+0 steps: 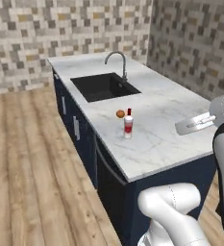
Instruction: Place the liquor and beer on the top shelf of the fridge to keep them out of children's reach, and place the tangerine on lower shelves for easy access.
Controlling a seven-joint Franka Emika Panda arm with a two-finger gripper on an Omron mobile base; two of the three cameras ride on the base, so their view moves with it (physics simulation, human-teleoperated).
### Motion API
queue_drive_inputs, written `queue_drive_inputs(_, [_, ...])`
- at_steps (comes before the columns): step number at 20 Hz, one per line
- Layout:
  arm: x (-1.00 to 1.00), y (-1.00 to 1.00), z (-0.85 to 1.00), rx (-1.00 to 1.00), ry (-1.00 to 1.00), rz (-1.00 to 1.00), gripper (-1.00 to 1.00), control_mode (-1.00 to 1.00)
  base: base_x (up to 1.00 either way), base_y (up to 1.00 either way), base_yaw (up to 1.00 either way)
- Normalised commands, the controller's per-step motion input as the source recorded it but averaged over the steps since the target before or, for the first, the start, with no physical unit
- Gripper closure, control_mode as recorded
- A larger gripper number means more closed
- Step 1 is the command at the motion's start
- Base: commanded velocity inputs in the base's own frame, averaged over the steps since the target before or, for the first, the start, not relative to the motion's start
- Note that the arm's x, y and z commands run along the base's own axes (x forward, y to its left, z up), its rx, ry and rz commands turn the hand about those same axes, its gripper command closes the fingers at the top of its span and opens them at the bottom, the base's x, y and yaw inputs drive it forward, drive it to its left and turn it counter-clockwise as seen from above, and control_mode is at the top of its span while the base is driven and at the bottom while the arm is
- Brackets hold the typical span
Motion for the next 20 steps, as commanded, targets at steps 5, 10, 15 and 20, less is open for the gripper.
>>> queue_drive_inputs(5, [0.00,0.00,0.00,0.00,0.00,0.00,-1.00,1.00,-0.40,0.78,-0.58])
queue_drive_inputs(10, [0.00,0.00,0.00,0.00,0.00,0.00,-1.00,1.00,-0.14,0.84,-0.58])
queue_drive_inputs(15, [0.00,0.00,0.00,0.00,0.00,0.00,-1.00,1.00,0.00,0.95,-0.61])
queue_drive_inputs(20, [0.00,0.00,0.00,0.00,0.00,0.00,-1.00,1.00,0.07,1.00,-0.61])
